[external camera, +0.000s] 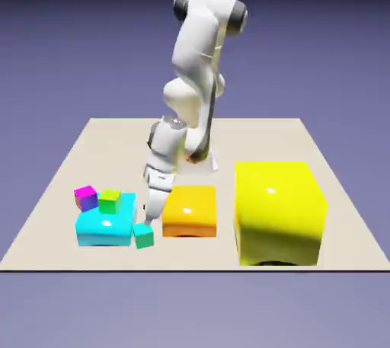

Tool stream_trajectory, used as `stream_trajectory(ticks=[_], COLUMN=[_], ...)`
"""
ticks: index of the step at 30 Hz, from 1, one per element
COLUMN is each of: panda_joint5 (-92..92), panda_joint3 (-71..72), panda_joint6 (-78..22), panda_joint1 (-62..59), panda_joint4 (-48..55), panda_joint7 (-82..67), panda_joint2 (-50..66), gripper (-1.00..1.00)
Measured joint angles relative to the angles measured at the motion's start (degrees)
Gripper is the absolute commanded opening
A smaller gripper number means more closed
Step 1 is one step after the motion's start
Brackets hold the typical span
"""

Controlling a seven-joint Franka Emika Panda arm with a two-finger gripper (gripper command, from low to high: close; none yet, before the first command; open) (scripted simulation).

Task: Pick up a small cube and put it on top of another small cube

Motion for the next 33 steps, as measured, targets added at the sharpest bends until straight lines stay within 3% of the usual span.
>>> stream_trajectory(ticks=[2, 11, 12, 23, 33], panda_joint5=[-1.1, 0.4, 0.5, -1.0, -19.7], panda_joint3=[0.2, 17.6, 18.0, 0.6, 10.6], panda_joint6=[-0.2, 9.0, 9.2, 0.0, -16.7], panda_joint1=[1.7, -17.0, -17.3, 1.3, -19.1], panda_joint4=[-1.0, 4.0, 4.1, -0.9, -0.1], panda_joint7=[0.6, 1.4, 1.4, 0.6, 5.7], panda_joint2=[0.5, 11.8, 12.1, 0.8, -19.9], gripper=[0.00, 0.00, -1.00, -1.00, -1.00])
